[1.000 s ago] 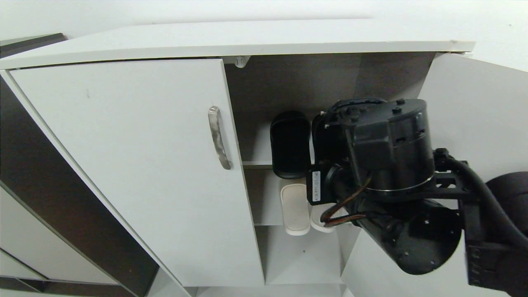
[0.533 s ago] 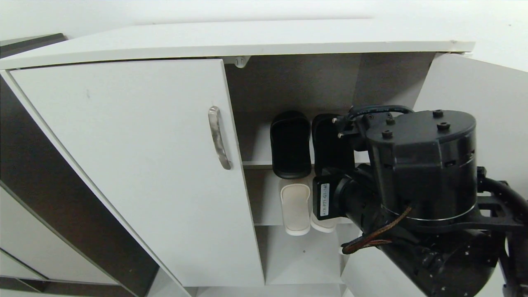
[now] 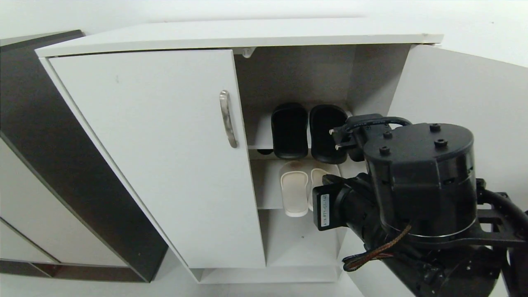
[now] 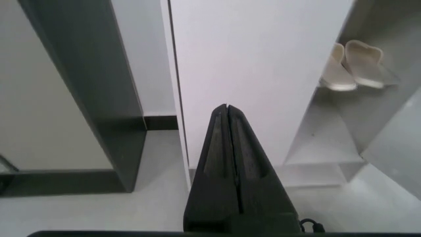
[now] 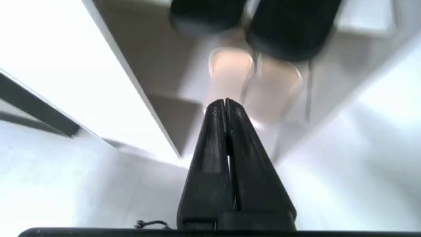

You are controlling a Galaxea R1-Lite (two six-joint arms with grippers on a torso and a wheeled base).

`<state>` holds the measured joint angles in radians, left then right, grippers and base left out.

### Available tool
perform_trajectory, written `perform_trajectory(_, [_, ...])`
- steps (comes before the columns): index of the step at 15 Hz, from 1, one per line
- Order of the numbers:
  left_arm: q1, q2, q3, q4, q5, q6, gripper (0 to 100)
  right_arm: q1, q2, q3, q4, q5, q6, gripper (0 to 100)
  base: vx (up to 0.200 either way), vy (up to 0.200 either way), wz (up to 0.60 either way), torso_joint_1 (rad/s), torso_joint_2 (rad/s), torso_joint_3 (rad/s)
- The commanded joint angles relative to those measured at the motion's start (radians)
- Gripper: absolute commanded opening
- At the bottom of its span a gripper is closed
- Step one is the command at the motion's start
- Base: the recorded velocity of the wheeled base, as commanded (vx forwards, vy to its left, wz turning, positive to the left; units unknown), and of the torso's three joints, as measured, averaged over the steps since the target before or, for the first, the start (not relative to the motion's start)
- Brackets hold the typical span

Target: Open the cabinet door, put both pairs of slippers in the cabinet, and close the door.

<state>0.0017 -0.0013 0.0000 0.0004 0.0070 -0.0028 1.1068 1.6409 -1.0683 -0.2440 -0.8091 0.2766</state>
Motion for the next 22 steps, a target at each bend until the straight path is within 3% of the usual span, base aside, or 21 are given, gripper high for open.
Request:
perform_trajectory(1, [0.000, 0.001, 0.000, 0.000, 0.001, 0.000, 0, 0.002, 0.002, 0.008, 0.000, 0.001, 0.000, 0, -0.200, 0.000, 0.00, 0.002, -0.01, 0.002])
perform_trajectory(13, [0.000, 0.001, 0.000, 0.000, -0.001, 0.001, 0, -0.022, 0.004, 0.041, 0.000, 0.018, 0.001, 0, -0.200, 0.000, 0.00, 0.003, 0.00, 0.001])
perform_trajectory(22, [0.000, 0.001, 0.000, 0.000, -0.001, 0.001, 0, -0.056, 0.022, 0.057, -0.015, 0.054, 0.000, 0, 0.000, 0.000, 0.00, 0.000, 0.00, 0.000])
